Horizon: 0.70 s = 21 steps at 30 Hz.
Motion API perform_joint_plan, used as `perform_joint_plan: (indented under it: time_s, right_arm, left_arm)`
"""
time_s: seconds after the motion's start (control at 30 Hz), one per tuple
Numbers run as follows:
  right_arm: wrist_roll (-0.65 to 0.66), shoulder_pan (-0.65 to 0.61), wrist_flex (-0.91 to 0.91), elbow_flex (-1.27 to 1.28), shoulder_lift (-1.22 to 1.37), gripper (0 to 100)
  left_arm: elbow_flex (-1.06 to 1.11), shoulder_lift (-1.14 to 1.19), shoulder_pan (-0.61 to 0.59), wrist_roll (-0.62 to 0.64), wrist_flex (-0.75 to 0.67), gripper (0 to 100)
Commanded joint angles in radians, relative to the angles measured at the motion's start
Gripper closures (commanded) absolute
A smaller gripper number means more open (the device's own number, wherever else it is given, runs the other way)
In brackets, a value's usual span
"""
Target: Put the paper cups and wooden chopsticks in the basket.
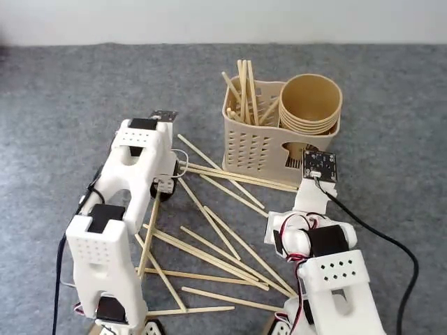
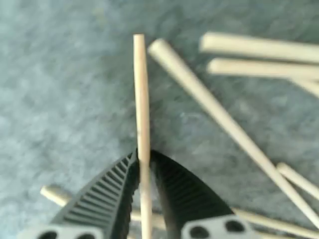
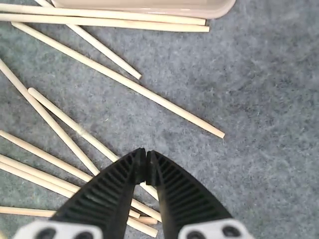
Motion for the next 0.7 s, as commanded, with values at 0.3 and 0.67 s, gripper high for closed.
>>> perform_joint_plan:
  time_s: [0.3, 0.67]
  right_arm:
    - [-0.011, 0.007, -0.015, -0.003, -0.027, 99.0]
    - [-0.011, 0.007, -0.015, -0.003, -0.027, 99.0]
  left_arm:
    - [-0.028, -0.575, 0.074, -0.005, 0.060, 99]
    - [-0.280, -0.735, 0.135, 0.072, -0.087, 99]
